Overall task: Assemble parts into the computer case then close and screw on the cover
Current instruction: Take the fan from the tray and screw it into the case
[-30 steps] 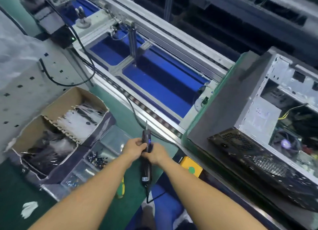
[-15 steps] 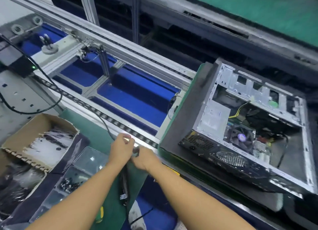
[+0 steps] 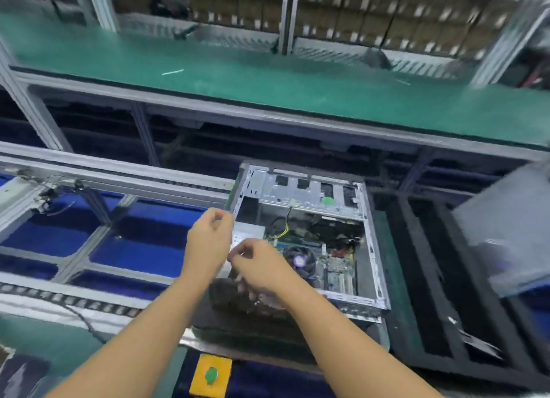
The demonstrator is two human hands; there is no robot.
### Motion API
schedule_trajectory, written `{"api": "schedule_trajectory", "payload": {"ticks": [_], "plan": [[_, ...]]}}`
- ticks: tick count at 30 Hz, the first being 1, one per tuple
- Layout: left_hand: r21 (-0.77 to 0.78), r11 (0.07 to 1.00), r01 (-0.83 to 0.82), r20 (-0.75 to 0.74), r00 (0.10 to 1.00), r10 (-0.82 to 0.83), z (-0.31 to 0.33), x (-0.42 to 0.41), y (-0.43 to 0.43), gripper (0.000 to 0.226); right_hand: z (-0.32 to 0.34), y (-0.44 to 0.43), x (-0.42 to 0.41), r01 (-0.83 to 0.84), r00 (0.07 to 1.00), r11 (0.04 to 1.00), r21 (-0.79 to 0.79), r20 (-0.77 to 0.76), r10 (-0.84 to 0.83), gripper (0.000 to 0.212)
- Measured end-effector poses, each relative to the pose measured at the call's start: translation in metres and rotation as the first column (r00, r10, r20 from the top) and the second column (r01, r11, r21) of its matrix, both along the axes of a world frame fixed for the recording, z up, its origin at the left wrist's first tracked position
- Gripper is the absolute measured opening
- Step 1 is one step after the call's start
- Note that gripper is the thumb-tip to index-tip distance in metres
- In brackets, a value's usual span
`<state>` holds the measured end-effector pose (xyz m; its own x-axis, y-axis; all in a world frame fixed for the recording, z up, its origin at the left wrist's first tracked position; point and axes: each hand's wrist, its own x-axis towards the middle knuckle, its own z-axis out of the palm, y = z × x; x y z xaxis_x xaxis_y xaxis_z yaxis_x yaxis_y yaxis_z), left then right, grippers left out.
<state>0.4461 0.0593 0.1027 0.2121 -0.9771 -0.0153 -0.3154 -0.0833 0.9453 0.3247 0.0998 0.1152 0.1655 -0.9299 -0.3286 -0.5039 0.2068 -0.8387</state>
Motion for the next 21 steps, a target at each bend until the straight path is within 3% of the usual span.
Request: {"api": "schedule_trajectory", "payload": {"ticks": [2, 5, 11, 15, 17, 21], "plan": [[-0.034, 0.993, 0.115, 0.038, 0.993, -0.114, 0.012, -0.035, -0.002, 0.013, 0.013, -0.001, -0.042, 0.067, 0.998, 0.996, -0.058, -0.004, -0.068, 0.012], [-0.061, 0.958, 0.281, 0.103, 0.956, -0.274, 0.017, -0.092, -0.002, 0.009, 0.018, 0.0, -0.111, 0.162, 0.974, 0.976, -0.149, -0.135, -0.182, 0.013], [0.029, 0.881, 0.472, 0.188, 0.863, -0.469, 0.002, -0.207, 0.009, 0.011, -0.014, 0.019, -0.213, 0.223, 0.937, 0.958, -0.178, -0.234, -0.261, 0.018], [0.075, 0.874, 0.479, 0.262, 0.836, -0.481, -0.015, -0.264, 0.02, 0.014, -0.035, 0.031, -0.248, 0.268, 0.956, 0.954, -0.135, -0.084, -0.281, 0.039], [0.017, 0.885, 0.464, 0.308, 0.84, -0.447, -0.019, -0.286, 0.021, 0.016, -0.042, 0.034, -0.257, 0.277, 0.959, 0.951, -0.138, -0.023, -0.282, 0.047], [-0.036, 0.85, 0.526, 0.401, 0.786, -0.47, -0.02, -0.31, 0.013, 0.015, -0.047, 0.034, -0.259, 0.222, 0.968, 0.967, -0.128, -0.092, -0.234, 0.033]]}}
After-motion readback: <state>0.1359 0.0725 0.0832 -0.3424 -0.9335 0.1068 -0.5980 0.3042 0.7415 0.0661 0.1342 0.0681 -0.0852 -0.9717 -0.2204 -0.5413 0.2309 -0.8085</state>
